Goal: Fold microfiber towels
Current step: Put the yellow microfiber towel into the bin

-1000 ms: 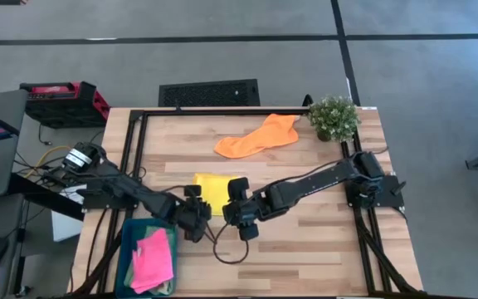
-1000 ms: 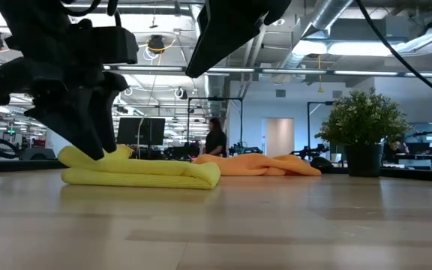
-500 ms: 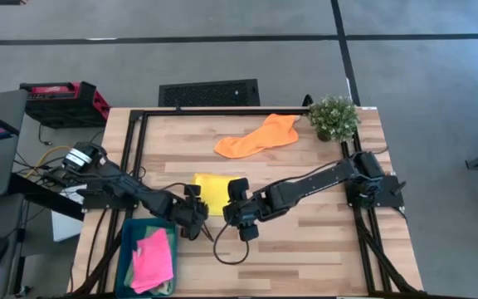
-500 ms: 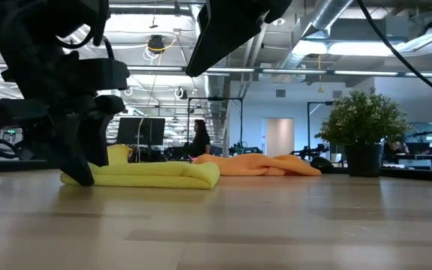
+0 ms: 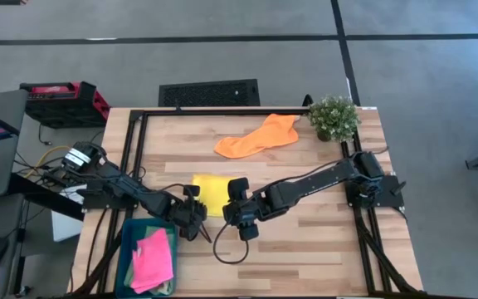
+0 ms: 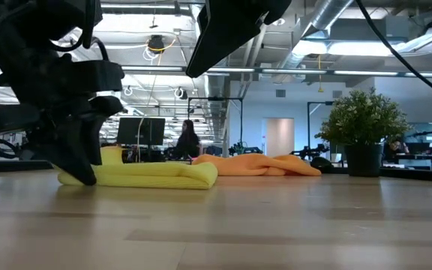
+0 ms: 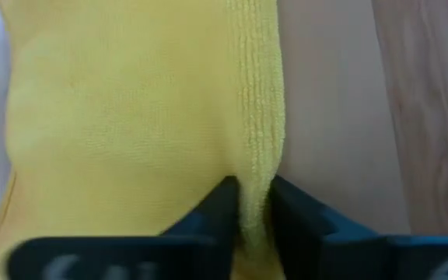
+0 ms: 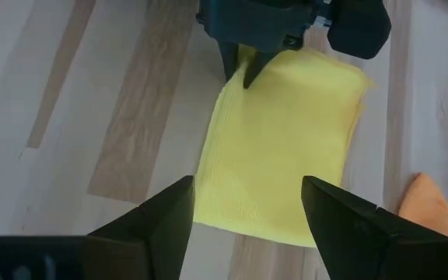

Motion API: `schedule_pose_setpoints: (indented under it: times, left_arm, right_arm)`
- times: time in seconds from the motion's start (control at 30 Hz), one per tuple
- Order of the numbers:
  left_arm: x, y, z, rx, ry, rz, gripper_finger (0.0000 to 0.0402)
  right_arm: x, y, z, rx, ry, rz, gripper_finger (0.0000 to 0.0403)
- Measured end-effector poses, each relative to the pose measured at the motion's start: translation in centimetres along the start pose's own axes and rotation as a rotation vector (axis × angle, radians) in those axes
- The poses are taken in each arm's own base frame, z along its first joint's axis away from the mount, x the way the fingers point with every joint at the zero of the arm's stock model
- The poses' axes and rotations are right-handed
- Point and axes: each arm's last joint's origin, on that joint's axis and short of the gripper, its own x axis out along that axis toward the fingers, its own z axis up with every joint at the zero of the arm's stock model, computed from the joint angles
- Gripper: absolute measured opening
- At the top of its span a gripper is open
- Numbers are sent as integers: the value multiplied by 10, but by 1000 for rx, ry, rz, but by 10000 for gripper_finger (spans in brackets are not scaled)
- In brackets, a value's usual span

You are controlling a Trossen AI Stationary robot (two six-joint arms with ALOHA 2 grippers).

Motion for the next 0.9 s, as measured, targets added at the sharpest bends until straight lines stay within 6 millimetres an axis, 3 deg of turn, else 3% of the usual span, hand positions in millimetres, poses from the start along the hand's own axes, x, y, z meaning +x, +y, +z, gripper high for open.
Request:
schedule_pose_setpoints:
  times: [0.1,0.33,0.7,0.9]
  left_arm:
    - [0,0,-1,-11,9,-4,13]
    - [-12,3,12,-9,87,-6,3]
    - [-81,8,53,-20,312,-121,1]
    - [-122,2,59,-216,456,-159,1]
  right_arm:
    - [0,0,0,0,0,0,260]
    - [0,1,-3,26,28,3,260]
    - [-1,2,-10,88,107,8,260]
    - [-1,2,-12,82,127,9,260]
